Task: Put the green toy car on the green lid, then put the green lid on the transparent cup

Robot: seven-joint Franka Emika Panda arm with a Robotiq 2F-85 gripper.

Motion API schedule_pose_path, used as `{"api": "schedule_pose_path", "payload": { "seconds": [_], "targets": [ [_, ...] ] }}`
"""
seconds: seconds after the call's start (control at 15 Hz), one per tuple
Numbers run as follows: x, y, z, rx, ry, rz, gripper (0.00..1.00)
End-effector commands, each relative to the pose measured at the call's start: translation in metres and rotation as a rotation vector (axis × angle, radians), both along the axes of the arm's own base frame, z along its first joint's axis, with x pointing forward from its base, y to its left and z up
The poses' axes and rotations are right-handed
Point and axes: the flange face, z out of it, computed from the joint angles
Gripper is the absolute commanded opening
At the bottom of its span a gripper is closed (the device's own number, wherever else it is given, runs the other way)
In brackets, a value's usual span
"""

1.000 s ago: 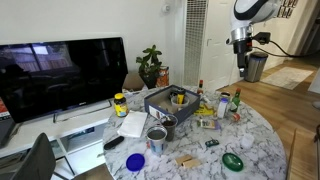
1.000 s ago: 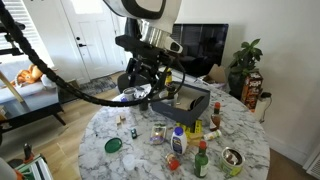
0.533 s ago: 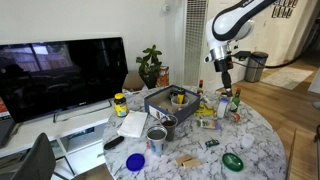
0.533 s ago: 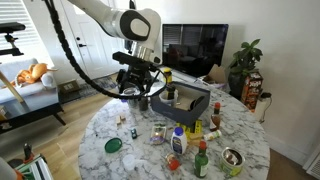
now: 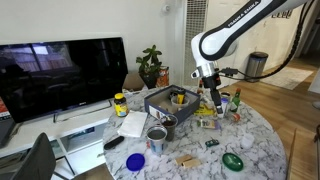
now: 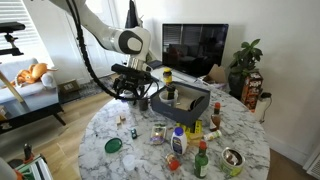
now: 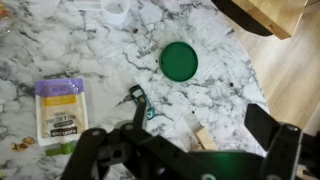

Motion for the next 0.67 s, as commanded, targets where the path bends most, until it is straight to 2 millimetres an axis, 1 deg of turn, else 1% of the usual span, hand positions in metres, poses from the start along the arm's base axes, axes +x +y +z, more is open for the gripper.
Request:
{"api": "schedule_pose_path", "payload": {
  "seconds": [0.0,0.13,0.2,0.33,0.47,0.6],
  "targets": [
    [0.001,-0.001,0.002,0.0,-0.002,-0.002,1.0],
    [0.001,-0.002,0.003,0.0,-0.005,-0.004,1.0],
    [0.002,0.006,-0.008,0.036,-0.01,0.004,1.0],
    [0.001,0.018,-0.021,0.088,-0.039,0.006,1.0],
    [-0.001,0.03,-0.032,0.128,-0.085,0.007,1.0],
    [-0.005,0.038,-0.043,0.157,-0.138,0.012,1.0]
  ]
}}
